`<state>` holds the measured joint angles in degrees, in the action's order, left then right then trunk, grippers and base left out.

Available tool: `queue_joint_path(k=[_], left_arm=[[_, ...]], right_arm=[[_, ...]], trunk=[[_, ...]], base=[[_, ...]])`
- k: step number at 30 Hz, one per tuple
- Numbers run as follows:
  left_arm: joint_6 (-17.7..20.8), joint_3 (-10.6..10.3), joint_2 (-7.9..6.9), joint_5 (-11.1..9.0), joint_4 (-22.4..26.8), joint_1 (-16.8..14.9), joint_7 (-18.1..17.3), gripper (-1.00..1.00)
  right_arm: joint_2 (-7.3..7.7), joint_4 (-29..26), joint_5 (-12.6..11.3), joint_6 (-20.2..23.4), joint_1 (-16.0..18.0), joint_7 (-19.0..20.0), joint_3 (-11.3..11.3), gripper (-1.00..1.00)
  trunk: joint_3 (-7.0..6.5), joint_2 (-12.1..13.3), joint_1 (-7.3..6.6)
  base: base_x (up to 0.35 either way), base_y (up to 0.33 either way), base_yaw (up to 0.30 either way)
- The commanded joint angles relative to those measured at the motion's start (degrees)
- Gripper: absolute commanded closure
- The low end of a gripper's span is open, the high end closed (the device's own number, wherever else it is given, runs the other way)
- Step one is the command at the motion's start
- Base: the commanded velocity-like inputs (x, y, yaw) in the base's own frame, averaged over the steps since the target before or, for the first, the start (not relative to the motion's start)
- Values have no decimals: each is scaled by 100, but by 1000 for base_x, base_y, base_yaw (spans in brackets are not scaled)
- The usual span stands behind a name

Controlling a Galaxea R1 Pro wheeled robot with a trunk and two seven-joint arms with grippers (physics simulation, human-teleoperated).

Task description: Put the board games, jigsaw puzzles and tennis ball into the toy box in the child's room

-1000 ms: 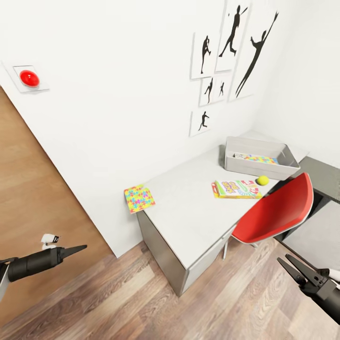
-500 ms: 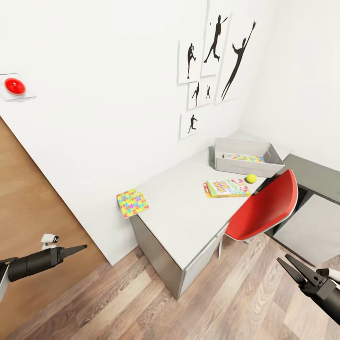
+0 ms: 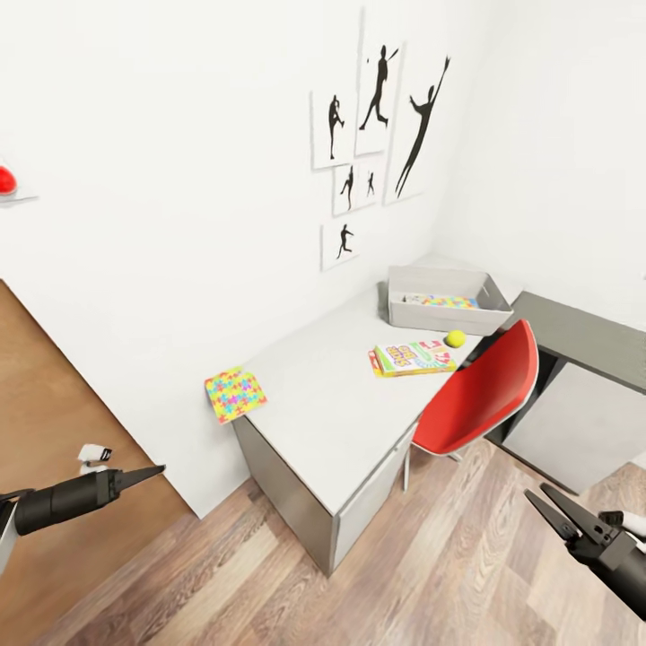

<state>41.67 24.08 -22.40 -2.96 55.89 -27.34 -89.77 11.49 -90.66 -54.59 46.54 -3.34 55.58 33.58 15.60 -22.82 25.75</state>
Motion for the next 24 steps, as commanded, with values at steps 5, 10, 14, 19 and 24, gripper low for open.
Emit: queue_joint_path(k=[5, 10, 14, 19, 24], left_arm=[[61, 0, -1, 3, 1, -3, -23, -100], [61, 0, -1, 4, 0, -2, -23, -100], [61, 0, -1, 1, 1, -3, -23, -100], [61, 0, -1, 0, 1, -1, -23, -100], [61, 0, -1, -2, 0, -5, -23, -100]], right_arm=[[-4, -4, -18, 30, 0, -3, 0, -100], [-6, -4, -17, 30, 0, -3, -1, -100], [-6, -4, -17, 30, 0, -3, -5, -100], [-6, -1, -16, 30, 0, -3, -31, -100], [-6, 0, -16, 30, 0, -3, -66, -100]], trunk=[[-35, -10, 4], [-79, -10, 4], [-116, -10, 4], [-163, -10, 4], [-199, -10, 4]], base=[[0, 1, -92], [0, 0, -36], [0, 0, -10], [0, 0, -3], [0, 0, 37]])
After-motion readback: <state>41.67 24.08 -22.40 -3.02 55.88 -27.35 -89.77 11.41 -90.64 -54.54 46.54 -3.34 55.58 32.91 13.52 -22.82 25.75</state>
